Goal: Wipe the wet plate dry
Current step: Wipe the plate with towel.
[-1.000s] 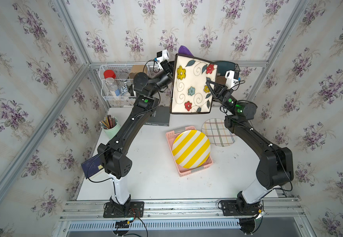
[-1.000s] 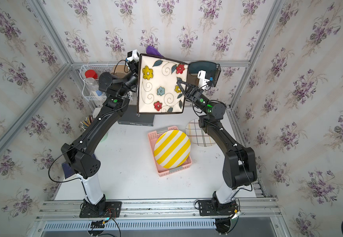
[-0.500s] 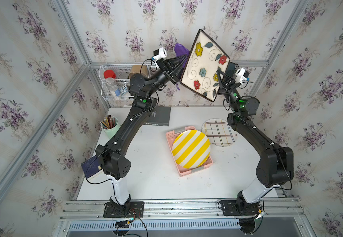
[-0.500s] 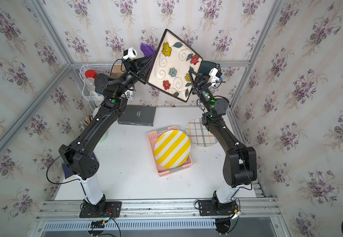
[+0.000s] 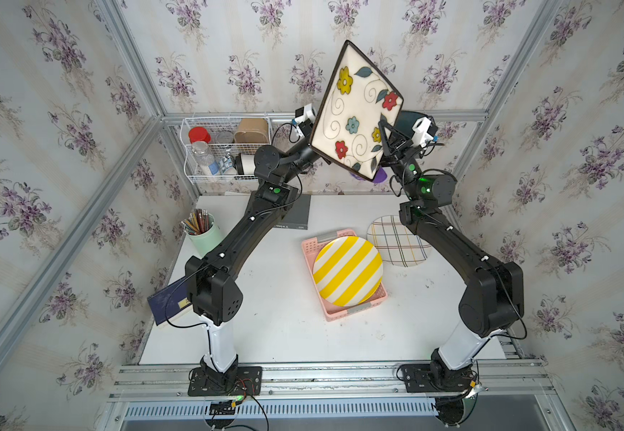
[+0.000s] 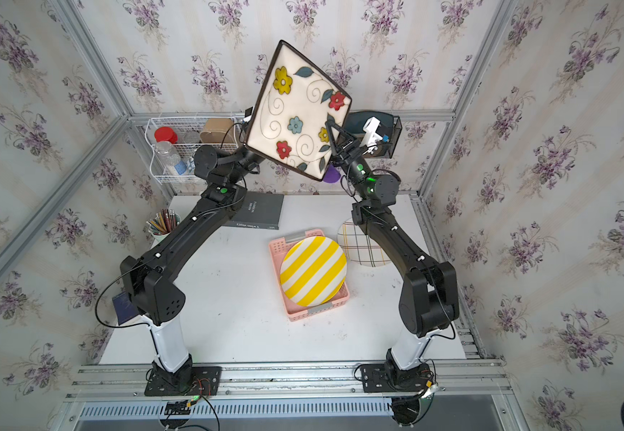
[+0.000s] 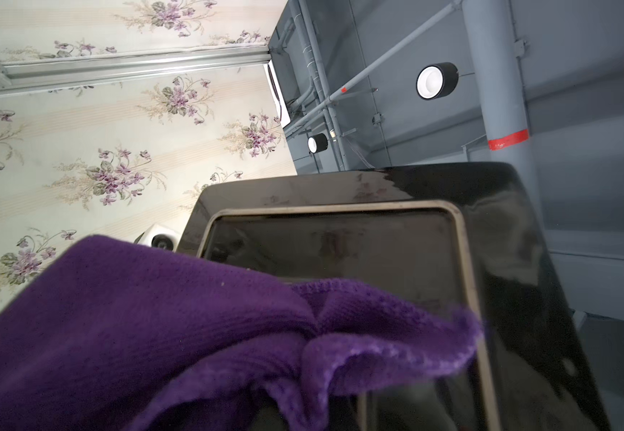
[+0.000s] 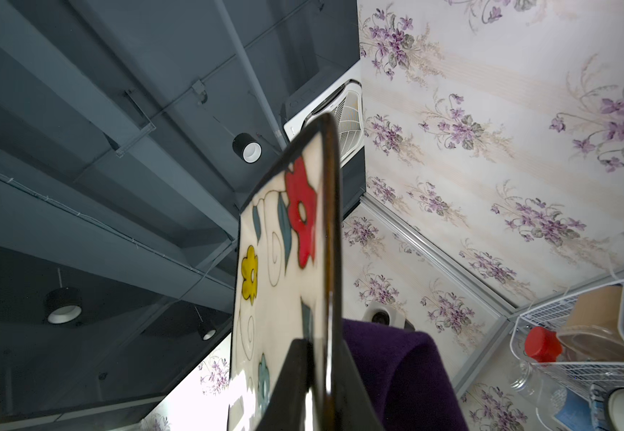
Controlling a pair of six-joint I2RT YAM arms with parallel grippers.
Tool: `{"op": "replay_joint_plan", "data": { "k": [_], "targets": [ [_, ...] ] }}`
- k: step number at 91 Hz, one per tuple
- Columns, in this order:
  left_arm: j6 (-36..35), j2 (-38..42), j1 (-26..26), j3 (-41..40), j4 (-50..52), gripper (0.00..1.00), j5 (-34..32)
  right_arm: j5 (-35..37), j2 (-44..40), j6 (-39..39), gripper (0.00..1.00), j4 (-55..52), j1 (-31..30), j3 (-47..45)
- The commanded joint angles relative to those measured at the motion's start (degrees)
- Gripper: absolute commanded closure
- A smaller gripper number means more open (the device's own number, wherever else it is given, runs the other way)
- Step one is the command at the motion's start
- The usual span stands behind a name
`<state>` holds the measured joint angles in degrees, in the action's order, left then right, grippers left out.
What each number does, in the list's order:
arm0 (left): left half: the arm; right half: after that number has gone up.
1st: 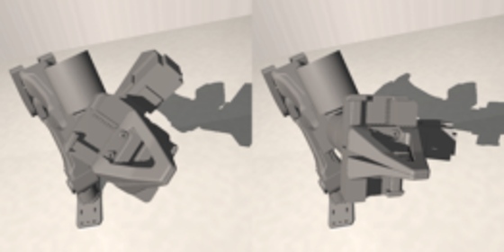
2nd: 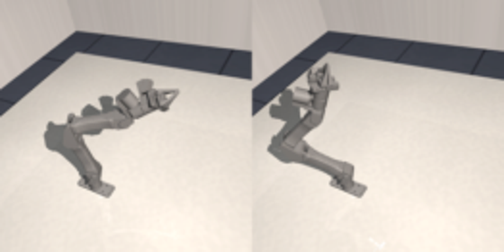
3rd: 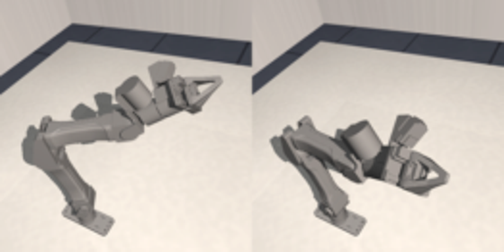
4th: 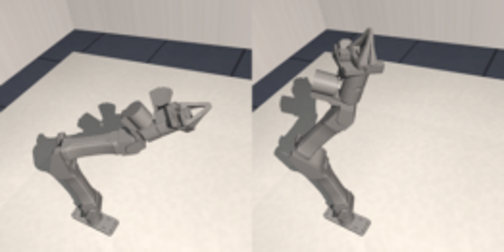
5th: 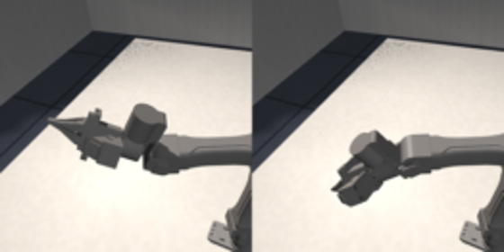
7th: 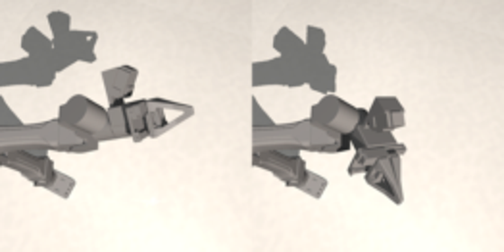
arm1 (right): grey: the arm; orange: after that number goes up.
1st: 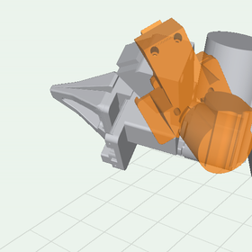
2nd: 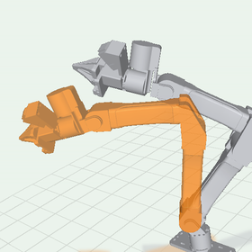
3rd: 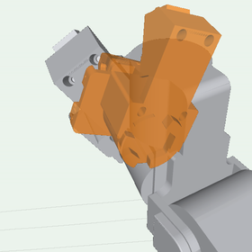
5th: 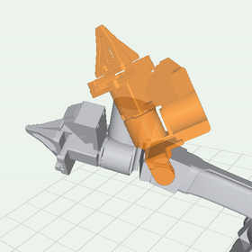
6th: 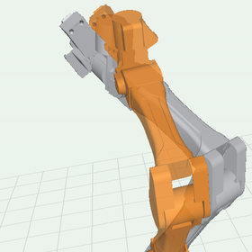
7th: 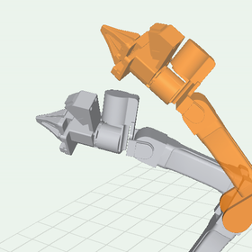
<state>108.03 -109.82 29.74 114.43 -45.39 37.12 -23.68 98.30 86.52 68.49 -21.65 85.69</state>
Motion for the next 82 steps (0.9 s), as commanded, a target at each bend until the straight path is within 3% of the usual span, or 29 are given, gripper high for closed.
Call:
{"op": "replay_joint_plan", "data": {
  "k": [1, 14, 26, 36, 45, 62, 72, 82],
  "targets": [
    [2.09, -0.87, 0.93, 1.25, -5.6, 1.0, 5.64, 0.42, 0.52, -5.21, 1.0, -2.57, -1.94, 1.46],
    [2.09, 2.0, -0.3, -4.28, -6.13, 1.0, 7.81, 1.94, 3.72, -4.08, 1.0, -2.53, 2.45, 6.44],
    [-3.54, 8.86, -3.17, -14.93, -2.35, 1.0, 10.69, 2.12, 3.07, -3.64, 1.0, -2.37, 7.63, 6.07],
    [-11.93, 17.9, -6.51, -25.69, 5.04, 1.0, 11.0, 3.01, -0.41, -3.92, 1.0, -2.54, 10.67, -0.54],
    [-24.76, 25.81, -8.73, -32.32, 17.84, 1.0, 8.69, 1.9, -3.42, -5.98, 1.0, -6.21, 11.36, -6.28],
    [-50.76, 28.08, -7.45, -22.83, 46.36, 1.0, 6.0, 0.03, -7.79, -14.11, 1.0, -17.92, 7.64, -12.78],
    [-59.13, 24.07, -6.15, -16.55, 55.1, 1.0, 4.72, -0.34, -8.23, -16.45, 1.0, -20.33, 3.37, -13.25],
    [-64.58, 18.92, -5.64, -15.4, 60.01, 1.0, 3.55, -0.31, -7.34, -15.62, 1.0, -18.49, 0.31, -12.47]
  ]
}}
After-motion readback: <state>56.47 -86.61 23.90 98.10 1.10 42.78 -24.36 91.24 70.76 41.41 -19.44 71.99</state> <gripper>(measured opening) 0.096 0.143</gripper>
